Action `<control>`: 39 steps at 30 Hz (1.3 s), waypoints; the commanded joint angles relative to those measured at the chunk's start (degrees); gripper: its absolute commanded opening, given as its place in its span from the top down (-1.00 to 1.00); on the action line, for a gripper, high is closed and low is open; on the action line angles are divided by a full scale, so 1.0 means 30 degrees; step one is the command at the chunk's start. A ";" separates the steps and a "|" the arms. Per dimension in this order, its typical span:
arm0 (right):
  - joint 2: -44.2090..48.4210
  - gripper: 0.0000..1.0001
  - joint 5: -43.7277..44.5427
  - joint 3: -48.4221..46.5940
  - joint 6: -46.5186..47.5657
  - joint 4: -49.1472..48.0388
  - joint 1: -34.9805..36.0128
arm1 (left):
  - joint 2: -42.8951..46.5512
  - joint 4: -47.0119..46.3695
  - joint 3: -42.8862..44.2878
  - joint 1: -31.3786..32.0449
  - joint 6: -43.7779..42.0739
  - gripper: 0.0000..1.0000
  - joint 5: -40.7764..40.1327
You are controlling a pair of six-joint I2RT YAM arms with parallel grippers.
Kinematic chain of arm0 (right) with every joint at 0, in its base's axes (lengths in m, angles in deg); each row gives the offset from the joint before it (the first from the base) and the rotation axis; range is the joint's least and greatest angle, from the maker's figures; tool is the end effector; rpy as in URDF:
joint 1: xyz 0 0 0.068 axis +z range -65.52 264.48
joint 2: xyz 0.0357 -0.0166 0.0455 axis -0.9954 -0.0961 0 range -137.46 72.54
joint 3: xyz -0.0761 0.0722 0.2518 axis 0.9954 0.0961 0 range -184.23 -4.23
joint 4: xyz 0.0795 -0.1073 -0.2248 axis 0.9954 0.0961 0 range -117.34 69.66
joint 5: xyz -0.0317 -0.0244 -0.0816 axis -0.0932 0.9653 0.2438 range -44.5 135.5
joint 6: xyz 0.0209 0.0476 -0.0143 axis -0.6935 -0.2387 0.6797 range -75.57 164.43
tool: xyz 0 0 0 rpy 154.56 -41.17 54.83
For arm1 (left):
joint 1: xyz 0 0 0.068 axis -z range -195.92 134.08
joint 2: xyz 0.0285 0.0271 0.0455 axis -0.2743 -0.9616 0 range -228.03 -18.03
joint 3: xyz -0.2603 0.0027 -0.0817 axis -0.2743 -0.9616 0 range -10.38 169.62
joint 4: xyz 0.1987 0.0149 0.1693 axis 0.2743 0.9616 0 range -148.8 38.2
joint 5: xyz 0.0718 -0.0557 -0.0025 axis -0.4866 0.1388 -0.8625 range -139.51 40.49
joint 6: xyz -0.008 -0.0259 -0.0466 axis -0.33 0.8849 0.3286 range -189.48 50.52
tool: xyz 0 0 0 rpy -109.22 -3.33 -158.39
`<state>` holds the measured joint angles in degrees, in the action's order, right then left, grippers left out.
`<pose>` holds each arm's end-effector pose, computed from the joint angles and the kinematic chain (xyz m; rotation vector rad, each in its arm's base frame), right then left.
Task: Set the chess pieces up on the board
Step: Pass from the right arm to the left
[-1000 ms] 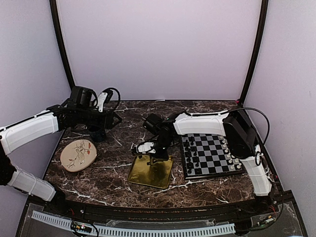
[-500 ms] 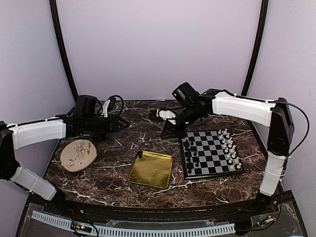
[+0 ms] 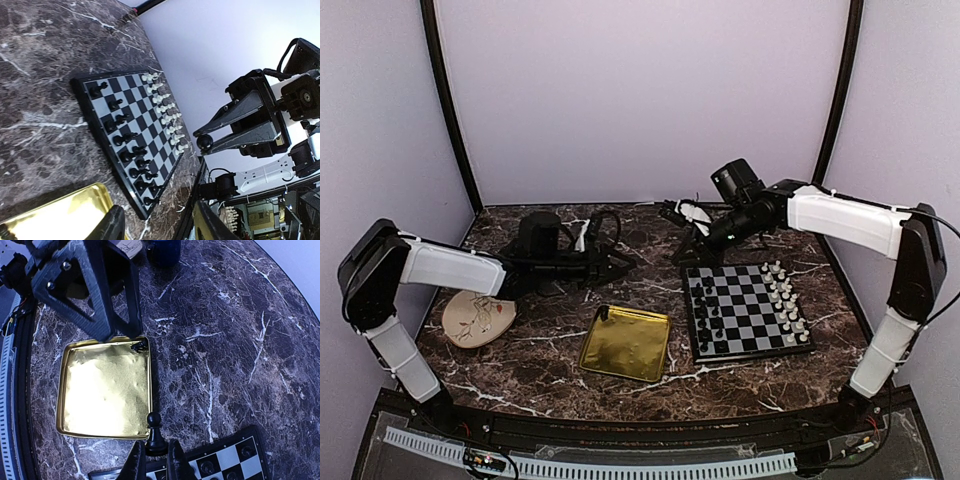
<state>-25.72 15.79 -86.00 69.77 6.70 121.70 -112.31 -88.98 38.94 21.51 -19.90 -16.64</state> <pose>0.2891 0.2418 0.2817 -1.4506 1.9450 0.7271 0.2708 -0.2316 0.2196 0.2458 2.0853 -1.5237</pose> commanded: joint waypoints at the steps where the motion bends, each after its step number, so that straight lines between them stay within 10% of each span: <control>1: 0.0756 0.78 -0.0621 0.0234 -0.0479 -0.0820 -0.0103 | -0.0979 -0.3448 0.1210 0.0756 0.1982 0.02 0.0966; 39: 0.0717 0.75 -0.1533 0.0584 -0.0296 -0.0459 -0.0151 | -0.4131 -0.3188 0.4610 0.2045 0.2129 0.61 0.1998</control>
<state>-25.24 12.25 -84.87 69.16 5.69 121.54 -124.68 -96.50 51.42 27.13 -13.51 -11.75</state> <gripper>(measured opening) 0.129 0.201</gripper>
